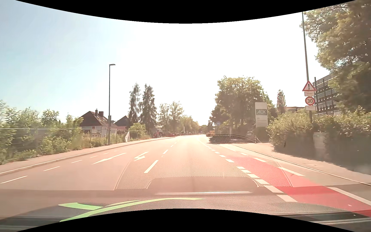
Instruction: Follow the waypoints while adhering to traffic rules and regulations
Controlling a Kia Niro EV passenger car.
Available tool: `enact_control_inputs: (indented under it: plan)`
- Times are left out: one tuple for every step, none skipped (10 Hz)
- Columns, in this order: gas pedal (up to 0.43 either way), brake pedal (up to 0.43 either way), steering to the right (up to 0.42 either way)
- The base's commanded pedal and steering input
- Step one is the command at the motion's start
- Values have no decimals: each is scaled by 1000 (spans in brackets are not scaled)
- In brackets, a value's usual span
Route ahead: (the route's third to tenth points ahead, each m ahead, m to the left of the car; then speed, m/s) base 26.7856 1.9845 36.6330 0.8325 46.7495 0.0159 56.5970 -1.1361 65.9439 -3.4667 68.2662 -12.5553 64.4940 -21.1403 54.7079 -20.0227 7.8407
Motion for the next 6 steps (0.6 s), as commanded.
enact_control_inputs:
  plan:
    - [0, 0, 2]
    - [0, 0, 4]
    - [0, 0, 6]
    - [0, 0, 6]
    - [0, 0, 6]
    - [0, 0, 6]
